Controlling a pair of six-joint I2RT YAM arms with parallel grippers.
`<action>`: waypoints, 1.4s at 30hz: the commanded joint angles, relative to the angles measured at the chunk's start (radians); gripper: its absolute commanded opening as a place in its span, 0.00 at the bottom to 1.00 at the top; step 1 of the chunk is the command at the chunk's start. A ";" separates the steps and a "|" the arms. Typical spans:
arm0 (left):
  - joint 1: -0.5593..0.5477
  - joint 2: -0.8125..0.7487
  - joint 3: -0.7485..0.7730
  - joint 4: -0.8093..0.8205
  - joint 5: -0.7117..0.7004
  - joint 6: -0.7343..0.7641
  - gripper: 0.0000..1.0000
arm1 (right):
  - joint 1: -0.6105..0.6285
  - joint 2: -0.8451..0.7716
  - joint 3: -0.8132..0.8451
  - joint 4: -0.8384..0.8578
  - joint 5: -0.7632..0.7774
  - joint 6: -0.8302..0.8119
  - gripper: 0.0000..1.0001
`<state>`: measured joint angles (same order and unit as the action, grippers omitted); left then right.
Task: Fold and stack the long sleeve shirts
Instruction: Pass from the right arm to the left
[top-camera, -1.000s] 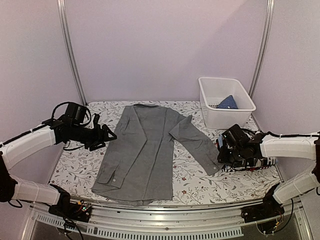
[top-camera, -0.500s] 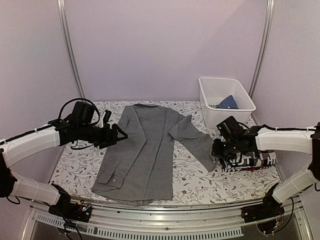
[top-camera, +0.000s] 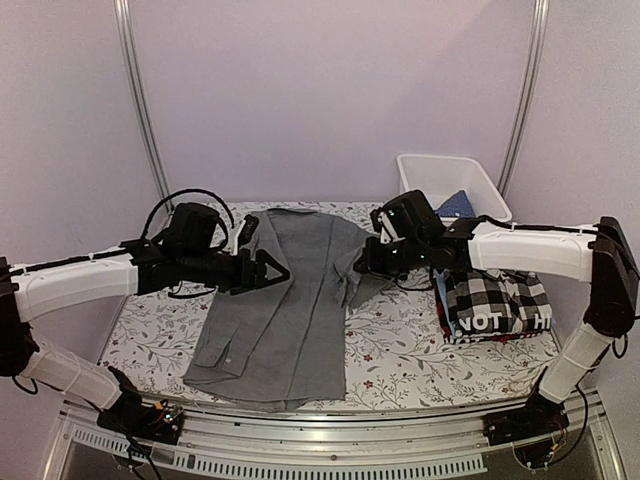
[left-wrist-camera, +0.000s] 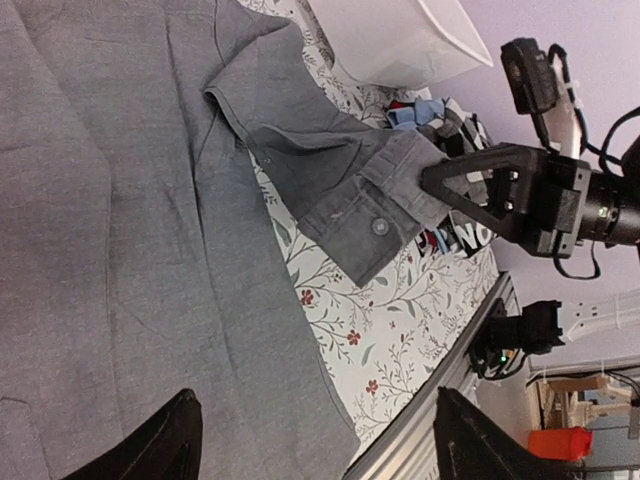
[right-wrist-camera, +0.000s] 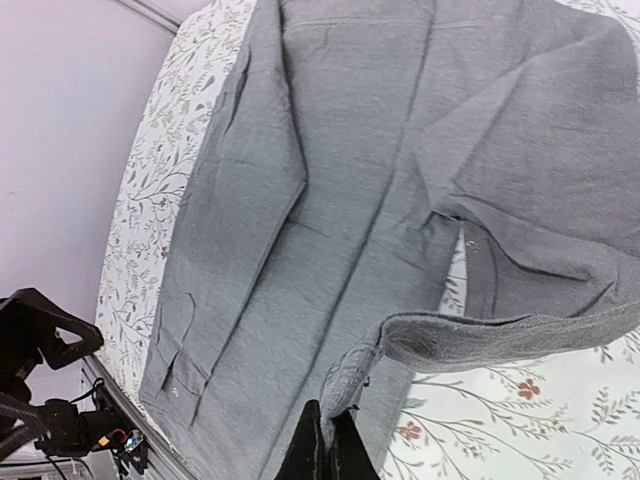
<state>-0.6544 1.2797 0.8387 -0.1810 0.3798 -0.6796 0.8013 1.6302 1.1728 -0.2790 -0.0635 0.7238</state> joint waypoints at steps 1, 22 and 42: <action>-0.064 0.064 0.062 0.065 -0.022 0.060 0.79 | 0.034 0.106 0.130 0.090 -0.112 -0.006 0.00; -0.194 0.310 0.255 -0.006 -0.326 0.209 0.72 | 0.078 0.266 0.297 0.151 -0.223 0.035 0.00; -0.127 0.357 0.336 -0.120 -0.426 0.133 0.00 | 0.084 0.165 0.259 0.107 -0.029 -0.049 0.52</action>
<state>-0.8375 1.6386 1.1404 -0.2539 -0.0525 -0.5083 0.8791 1.8748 1.4403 -0.1390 -0.2028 0.7261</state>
